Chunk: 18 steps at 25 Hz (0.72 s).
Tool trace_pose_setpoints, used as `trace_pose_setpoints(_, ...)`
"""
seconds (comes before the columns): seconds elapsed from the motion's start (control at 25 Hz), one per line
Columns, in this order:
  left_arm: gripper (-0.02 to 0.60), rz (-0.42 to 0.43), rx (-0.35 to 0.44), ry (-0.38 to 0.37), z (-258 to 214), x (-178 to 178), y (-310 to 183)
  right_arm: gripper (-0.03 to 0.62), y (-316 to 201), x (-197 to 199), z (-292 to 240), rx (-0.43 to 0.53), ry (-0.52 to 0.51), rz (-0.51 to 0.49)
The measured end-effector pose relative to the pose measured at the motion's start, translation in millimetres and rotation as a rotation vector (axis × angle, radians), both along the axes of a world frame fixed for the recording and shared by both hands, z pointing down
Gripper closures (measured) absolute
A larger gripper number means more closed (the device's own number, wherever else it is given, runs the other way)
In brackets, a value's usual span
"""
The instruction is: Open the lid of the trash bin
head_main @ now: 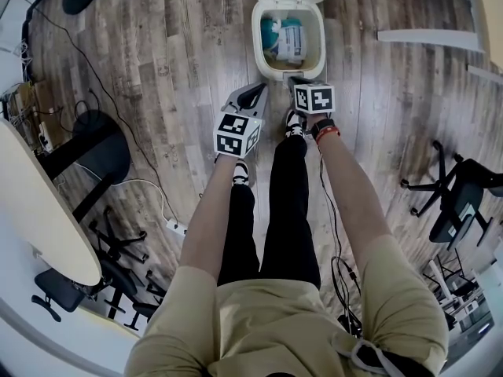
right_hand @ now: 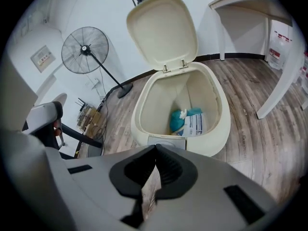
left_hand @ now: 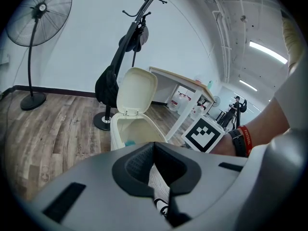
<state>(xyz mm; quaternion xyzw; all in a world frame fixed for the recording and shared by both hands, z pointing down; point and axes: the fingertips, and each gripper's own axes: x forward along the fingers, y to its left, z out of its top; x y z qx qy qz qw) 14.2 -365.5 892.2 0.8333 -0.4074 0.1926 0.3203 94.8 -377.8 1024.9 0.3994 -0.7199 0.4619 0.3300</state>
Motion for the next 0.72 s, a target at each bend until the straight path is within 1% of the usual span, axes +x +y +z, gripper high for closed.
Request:
trace_pose_setpoints(0.2, 0.557, 0.006, 0.000, -0.011, -9.3, -0.2, 3.0, 0.579, 1.0, 5.6, -9.8, 0.005, 0.026, 0.013)
trace_pose_setpoints(0.32, 0.557, 0.002, -0.002, -0.011, -20.1, 0.1, 6.5, 0.580, 5.2, 12.3, -25.7, 0.015, 0.024, 0.027)
trace_pose_setpoints(0.52, 0.557, -0.009, 0.006, 0.001, -49.8, 0.1, 11.3, 0.580, 12.0, 15.7, -67.2, 0.050, 0.010, 0.058)
trace_pose_setpoints(0.72, 0.558, -0.015, 0.024, 0.012, -92.9, 0.0, 21.2, 0.580, 21.9, 20.4, -124.3, 0.109, 0.018, 0.078)
